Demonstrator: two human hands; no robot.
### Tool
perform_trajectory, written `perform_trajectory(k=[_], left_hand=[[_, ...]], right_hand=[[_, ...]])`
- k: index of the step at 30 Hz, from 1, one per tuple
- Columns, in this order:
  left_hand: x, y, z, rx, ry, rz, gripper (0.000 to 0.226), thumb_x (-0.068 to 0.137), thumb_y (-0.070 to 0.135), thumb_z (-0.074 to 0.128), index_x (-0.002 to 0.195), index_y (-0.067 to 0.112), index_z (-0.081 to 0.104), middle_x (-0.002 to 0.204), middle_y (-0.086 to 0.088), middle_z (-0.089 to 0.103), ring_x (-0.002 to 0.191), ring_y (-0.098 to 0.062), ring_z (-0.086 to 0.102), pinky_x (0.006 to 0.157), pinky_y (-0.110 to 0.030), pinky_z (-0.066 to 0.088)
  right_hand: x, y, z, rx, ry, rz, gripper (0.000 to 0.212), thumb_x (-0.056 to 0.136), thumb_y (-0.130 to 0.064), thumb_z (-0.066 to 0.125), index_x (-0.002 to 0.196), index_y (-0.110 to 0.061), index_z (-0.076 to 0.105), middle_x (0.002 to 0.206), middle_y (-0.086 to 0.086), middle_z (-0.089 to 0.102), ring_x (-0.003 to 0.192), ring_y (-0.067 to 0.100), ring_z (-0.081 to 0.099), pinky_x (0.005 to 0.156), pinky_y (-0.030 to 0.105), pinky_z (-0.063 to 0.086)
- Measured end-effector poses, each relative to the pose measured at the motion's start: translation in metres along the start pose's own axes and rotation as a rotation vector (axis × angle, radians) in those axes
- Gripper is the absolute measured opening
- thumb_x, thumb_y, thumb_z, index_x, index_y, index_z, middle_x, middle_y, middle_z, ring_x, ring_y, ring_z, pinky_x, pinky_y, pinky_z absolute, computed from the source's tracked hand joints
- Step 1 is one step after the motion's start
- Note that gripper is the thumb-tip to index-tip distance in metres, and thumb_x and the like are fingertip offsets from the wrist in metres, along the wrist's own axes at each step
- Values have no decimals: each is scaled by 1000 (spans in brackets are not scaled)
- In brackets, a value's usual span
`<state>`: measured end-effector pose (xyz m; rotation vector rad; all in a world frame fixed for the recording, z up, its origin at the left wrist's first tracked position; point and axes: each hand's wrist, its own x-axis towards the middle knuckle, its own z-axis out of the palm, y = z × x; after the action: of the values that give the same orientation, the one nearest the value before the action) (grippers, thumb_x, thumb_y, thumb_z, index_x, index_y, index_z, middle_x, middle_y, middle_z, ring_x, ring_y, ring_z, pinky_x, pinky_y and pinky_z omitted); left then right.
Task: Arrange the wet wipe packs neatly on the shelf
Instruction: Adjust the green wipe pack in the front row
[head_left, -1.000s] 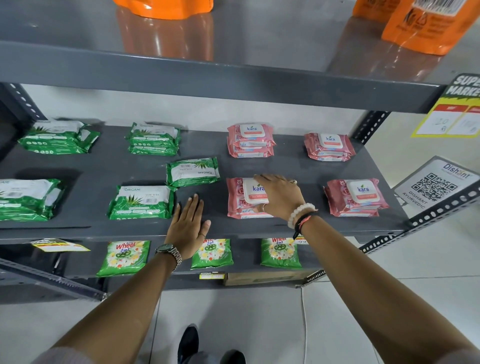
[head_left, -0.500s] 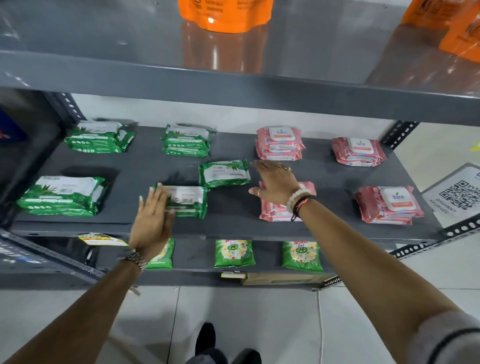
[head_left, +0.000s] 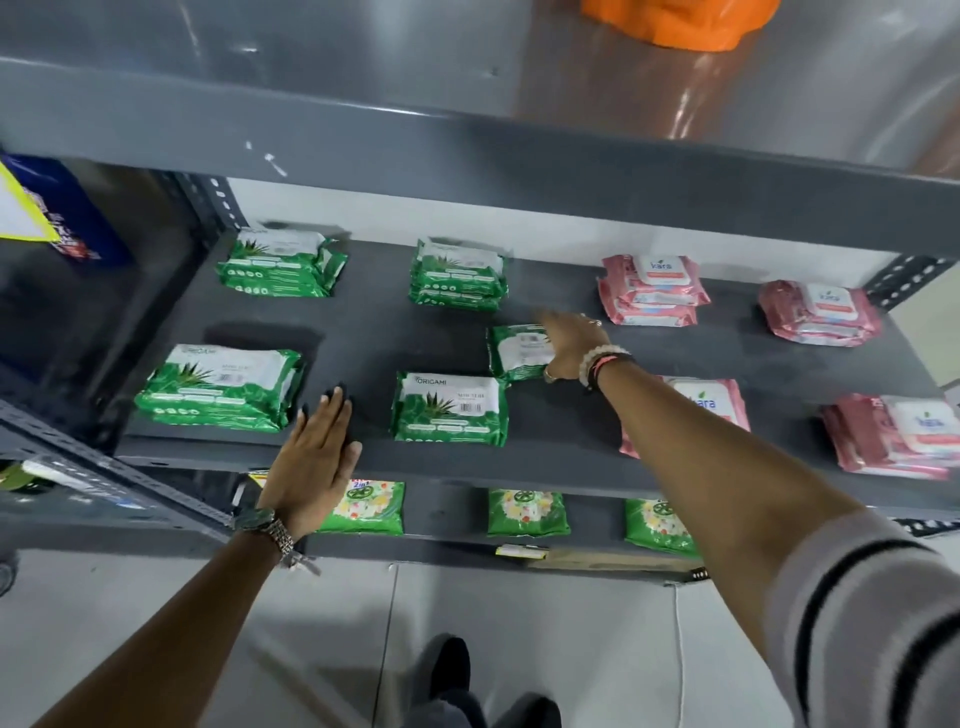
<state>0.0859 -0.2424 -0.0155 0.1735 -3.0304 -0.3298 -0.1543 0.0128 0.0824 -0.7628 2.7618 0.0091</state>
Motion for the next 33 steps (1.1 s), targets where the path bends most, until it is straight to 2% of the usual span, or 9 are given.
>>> perform_trajectory(k=[4, 7, 9, 14, 18, 23, 27, 31, 33], left_hand=[[-1, -4, 2, 27, -7, 3, 64, 96, 42, 13, 142, -2, 18, 153, -16, 14, 141, -25, 10, 114, -33, -3], [-2, -2, 3, 36, -2, -7, 64, 96, 41, 12, 143, -1, 18, 153, -15, 14, 141, -25, 10, 115, -39, 4], [-1, -1, 3, 26, -3, -21, 63, 95, 41, 12, 143, 0, 18, 153, -15, 15, 141, -26, 12, 115, -43, 9], [-1, 2, 1, 11, -7, -50, 60, 95, 38, 17, 143, 1, 23, 152, -16, 22, 139, -27, 19, 114, -45, 15], [-1, 3, 1, 6, -6, -45, 59, 95, 36, 19, 142, 1, 24, 151, -16, 24, 139, -27, 20, 114, -45, 15], [-2, 3, 1, -16, 15, -47, 58, 94, 35, 23, 142, 2, 28, 150, -16, 28, 139, -26, 22, 114, -45, 15], [-2, 3, 0, -20, 28, -43, 58, 93, 34, 25, 141, 2, 30, 150, -15, 29, 138, -26, 24, 113, -46, 17], [-2, 2, 2, -7, 26, -38, 58, 94, 34, 24, 142, 3, 28, 151, -15, 27, 139, -26, 22, 114, -45, 15], [-2, 2, 2, -3, 31, -35, 58, 94, 34, 24, 142, 3, 29, 151, -15, 27, 139, -26, 22, 114, -44, 14]], right_hand=[[-9, -6, -5, 103, 109, 83, 75, 60, -12, 82, 128, -12, 49, 125, 14, 59, 115, 35, 56, 93, 42, 52], [-24, -21, -13, 241, 127, 94, 82, 58, -23, 86, 129, -13, 47, 127, 12, 56, 118, 33, 52, 96, 44, 49], [-36, -38, -17, 279, 120, 39, 84, 57, -28, 86, 130, -17, 46, 130, 10, 55, 119, 31, 52, 97, 44, 48], [-60, -84, -12, 258, 109, -115, 74, 62, -28, 84, 126, -19, 48, 122, 3, 59, 109, 23, 57, 88, 36, 49], [-62, -100, 4, 168, 52, -153, 76, 64, -31, 81, 130, -17, 46, 130, 3, 55, 121, 25, 49, 95, 41, 46], [-56, -100, -2, 179, -111, -214, 91, 73, -35, 75, 147, -19, 25, 153, 5, 33, 140, 29, 30, 115, 45, 28], [-58, -98, -6, 241, -98, -169, 79, 75, -35, 71, 143, -23, 33, 146, 2, 45, 130, 27, 47, 106, 44, 41], [-59, -106, -5, 193, 10, -91, 79, 71, -56, 70, 133, -18, 43, 133, 4, 57, 119, 28, 56, 97, 42, 46], [-57, -112, -2, 144, 38, -34, 85, 70, -67, 64, 133, -14, 41, 134, 9, 52, 117, 31, 56, 94, 43, 48]])
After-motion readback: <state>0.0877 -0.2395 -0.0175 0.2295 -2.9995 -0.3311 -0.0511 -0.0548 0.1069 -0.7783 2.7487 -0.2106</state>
